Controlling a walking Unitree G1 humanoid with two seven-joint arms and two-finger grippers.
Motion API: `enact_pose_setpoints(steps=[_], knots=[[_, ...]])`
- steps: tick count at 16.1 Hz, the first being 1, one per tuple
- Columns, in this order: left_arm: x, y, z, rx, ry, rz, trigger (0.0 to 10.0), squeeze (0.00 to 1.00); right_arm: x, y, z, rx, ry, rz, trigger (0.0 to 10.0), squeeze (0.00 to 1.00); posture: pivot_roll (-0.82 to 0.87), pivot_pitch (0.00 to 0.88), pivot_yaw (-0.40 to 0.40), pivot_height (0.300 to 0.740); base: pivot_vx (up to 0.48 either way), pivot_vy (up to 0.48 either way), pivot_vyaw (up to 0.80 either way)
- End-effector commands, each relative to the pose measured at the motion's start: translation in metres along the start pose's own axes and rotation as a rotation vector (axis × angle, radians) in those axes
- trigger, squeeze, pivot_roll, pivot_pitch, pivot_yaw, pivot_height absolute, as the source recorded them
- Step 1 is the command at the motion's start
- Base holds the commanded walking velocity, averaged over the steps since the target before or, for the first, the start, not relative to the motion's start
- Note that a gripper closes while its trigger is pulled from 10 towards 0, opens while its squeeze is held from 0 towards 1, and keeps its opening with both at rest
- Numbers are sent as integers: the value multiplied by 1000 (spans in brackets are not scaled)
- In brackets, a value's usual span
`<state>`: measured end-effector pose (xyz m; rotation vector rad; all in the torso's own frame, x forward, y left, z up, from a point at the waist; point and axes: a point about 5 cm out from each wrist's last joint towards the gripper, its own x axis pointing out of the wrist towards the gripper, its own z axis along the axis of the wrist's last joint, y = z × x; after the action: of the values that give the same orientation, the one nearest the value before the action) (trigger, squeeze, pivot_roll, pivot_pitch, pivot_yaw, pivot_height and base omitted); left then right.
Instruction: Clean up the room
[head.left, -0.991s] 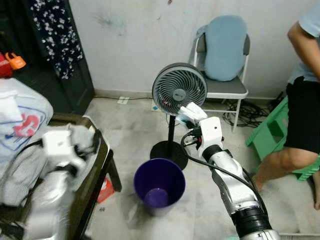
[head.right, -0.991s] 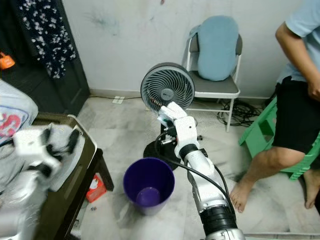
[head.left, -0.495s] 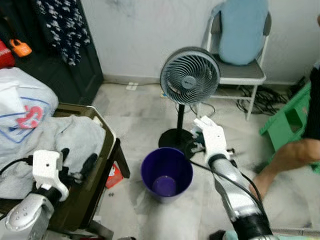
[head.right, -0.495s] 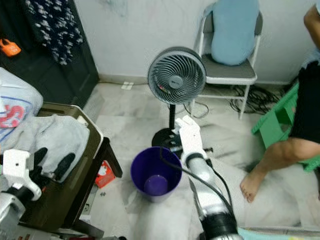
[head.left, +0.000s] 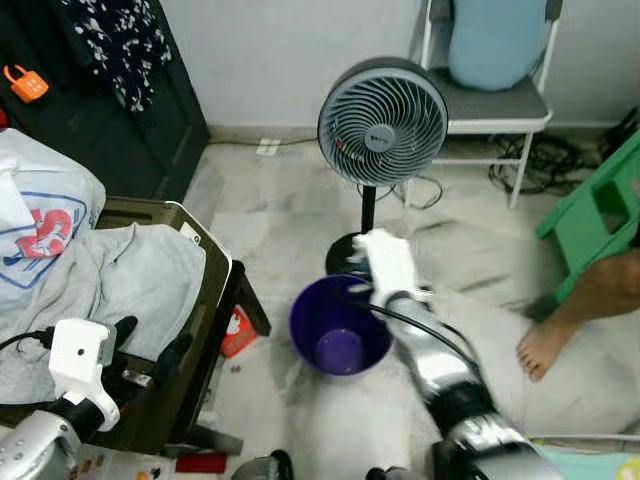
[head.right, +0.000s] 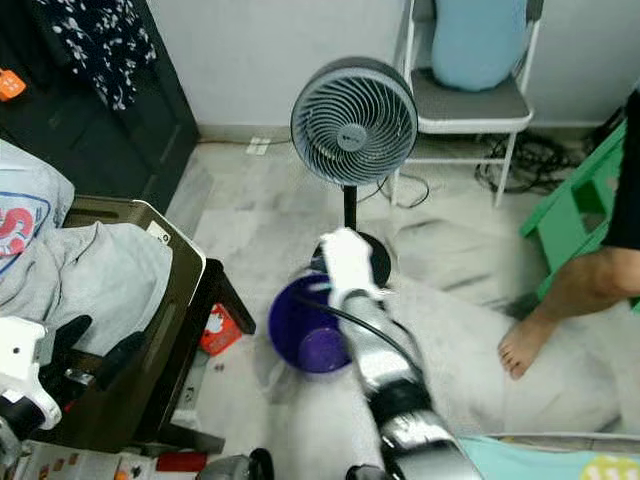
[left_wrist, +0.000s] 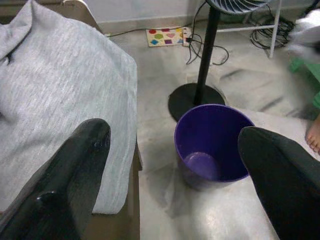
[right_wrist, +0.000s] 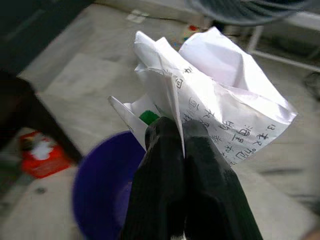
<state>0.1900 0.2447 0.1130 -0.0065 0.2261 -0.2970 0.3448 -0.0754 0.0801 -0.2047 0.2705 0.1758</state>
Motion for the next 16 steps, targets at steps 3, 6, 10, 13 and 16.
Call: enact_pose_setpoints(steps=[3,6,10,13,16], knots=[[-12,4,4,32,33,-3,10000,0,6,27,12,-7,-7,58,10000,0,171,235,114,740,0,0,0],[-18,7,5,39,49,0,10000,0,7,38,13,-21,-5,78,10000,0,188,241,122,740,0,0,0],[-9,3,9,31,61,27,10000,0,10,15,17,24,-52,-18,10000,0,166,226,116,740,0,0,0],[11,-16,19,-53,-33,35,10000,0,-3,-12,23,64,-166,-55,10000,0,101,197,85,740,0,0,0],[35,-38,26,-147,-116,46,10000,0,-34,-35,22,85,-239,-89,10000,0,36,156,58,740,0,0,0]])
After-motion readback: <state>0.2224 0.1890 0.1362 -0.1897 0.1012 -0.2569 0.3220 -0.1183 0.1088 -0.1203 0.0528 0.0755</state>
